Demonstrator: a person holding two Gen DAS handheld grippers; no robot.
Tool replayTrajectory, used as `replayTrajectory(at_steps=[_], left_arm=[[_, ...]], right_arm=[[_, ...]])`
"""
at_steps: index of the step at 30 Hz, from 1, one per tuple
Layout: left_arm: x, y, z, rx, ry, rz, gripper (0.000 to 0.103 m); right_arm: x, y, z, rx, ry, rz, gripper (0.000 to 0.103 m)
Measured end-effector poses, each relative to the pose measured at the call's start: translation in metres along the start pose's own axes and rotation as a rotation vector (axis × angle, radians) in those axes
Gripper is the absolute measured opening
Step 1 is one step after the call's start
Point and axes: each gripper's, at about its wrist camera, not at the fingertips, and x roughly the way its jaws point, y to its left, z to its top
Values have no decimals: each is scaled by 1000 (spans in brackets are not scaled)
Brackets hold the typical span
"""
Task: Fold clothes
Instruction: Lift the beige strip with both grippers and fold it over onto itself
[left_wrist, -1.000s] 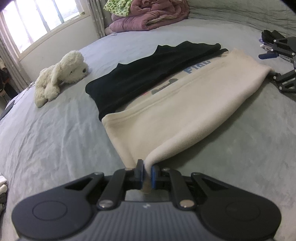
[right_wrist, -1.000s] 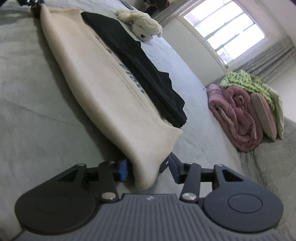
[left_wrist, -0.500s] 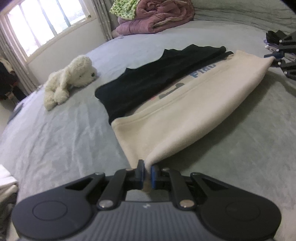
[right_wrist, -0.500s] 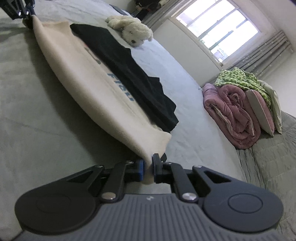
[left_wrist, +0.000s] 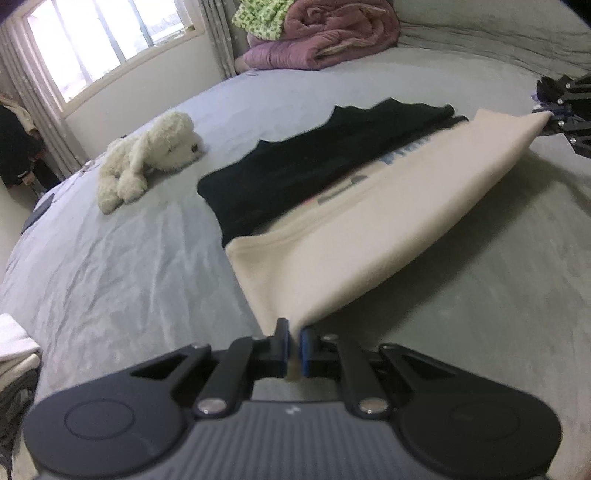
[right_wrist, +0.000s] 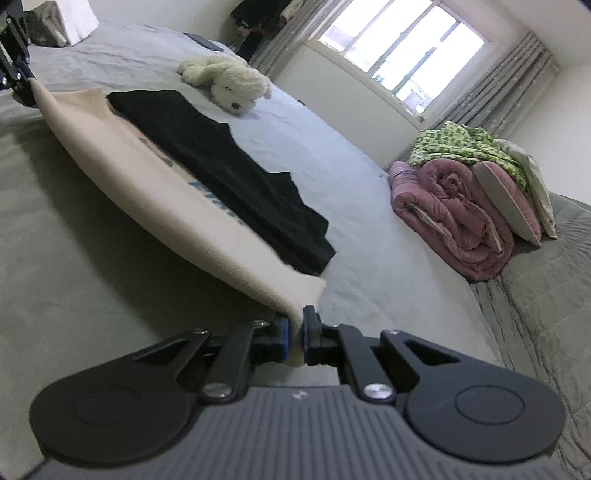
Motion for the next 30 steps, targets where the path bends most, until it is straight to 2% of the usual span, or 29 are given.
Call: replayTrajectory(at_steps=[2,4,12,19,23,30], left_arm=[[2,3,-2,-28,3,-20,6],[5,5,-3,-33,4,-7,6],[7,-4,-4,8,-15,54,6],[5,-4,4,16,-30,81,6],[3,-1,10,8,-39,82,6],[-5,22,26,-93,-81,52,6]], right_arm=[[-4,1,-3,1,5,26,5],[-5,0,-5,9,5,44,5],[2,2,-7,-12,-2,36,5],[2,7,-10,-50,-5,45,5],[1,0,-2,-17,-25,39,5],[4,-19,19,74,-56,2,6]])
